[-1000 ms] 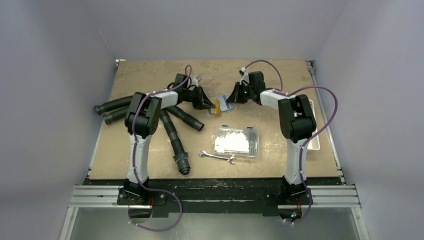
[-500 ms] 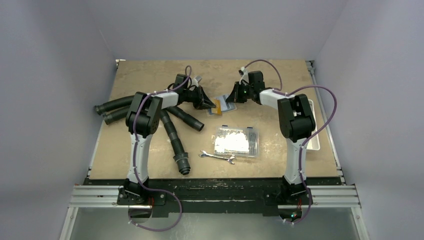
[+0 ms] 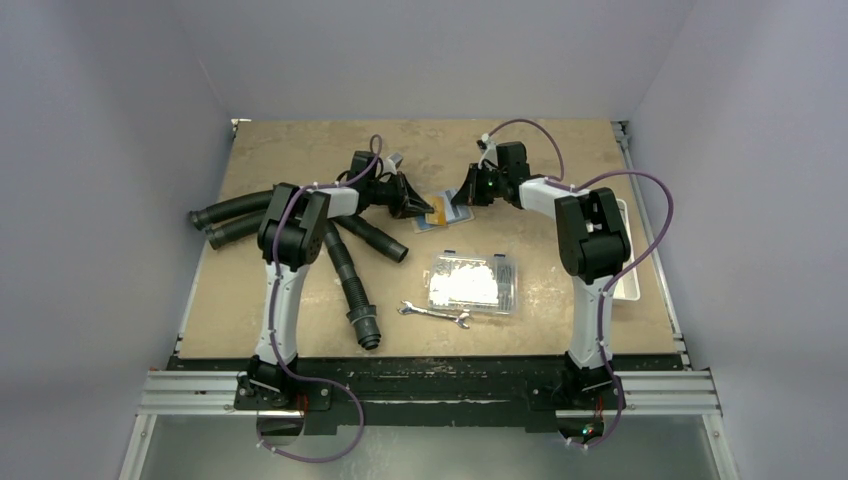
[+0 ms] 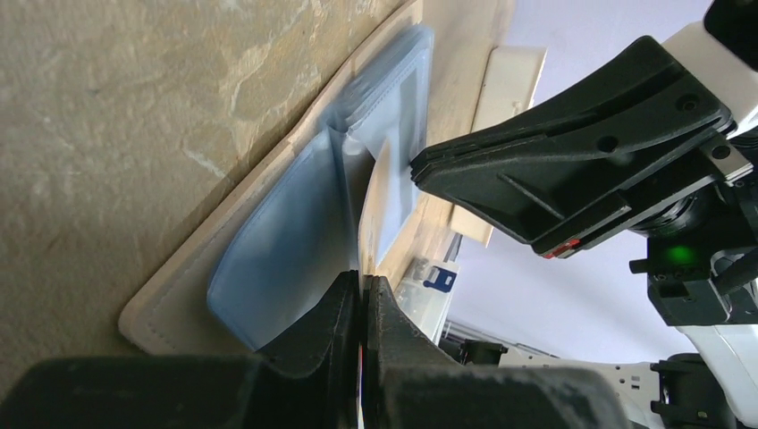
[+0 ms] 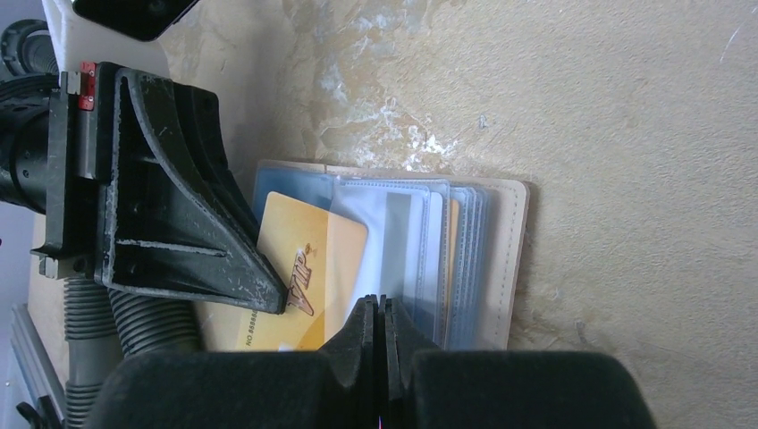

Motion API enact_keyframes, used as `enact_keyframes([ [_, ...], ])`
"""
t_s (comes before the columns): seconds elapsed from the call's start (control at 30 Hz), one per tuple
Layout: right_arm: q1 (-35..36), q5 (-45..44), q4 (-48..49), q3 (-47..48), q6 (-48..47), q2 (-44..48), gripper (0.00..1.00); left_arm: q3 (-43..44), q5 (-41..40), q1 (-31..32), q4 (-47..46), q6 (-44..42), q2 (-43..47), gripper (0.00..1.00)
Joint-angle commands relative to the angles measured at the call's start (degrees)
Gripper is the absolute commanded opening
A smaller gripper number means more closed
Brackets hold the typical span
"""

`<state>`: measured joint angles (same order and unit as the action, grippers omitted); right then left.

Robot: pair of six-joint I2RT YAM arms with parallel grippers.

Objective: Put the credit cards into the card holder
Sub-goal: Insert the credit card into the card holder.

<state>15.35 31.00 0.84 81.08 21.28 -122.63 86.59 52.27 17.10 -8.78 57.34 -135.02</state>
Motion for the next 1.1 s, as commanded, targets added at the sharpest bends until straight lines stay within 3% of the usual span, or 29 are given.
enact_keyframes([
  [0.0, -0.11, 0.02, -0.75, 2.05, -1.76, -1.04, 0.0, 1.47, -1.47, -0.4, -4.98, 3.48, -1.62, 0.0],
  [0.57, -0.06, 0.55, -0.75, 2.4, -1.94, -2.17, 0.0, 3.3, -8.9, -0.25, 0.46, -2.37, -1.6, 0.0],
  [0.77, -0.12, 0.29, -0.75, 2.36, -1.65, -2.33, 0.0, 1.89, -10.09, 0.73, -3.32, -0.2, -1.48, 0.0],
  [1.07, -0.11, 2.73, -0.36, 1.29, 0.59, -1.7, 0.0, -3.72, -12.8, 2.47, -16.06, 7.2, -0.45, 0.0],
])
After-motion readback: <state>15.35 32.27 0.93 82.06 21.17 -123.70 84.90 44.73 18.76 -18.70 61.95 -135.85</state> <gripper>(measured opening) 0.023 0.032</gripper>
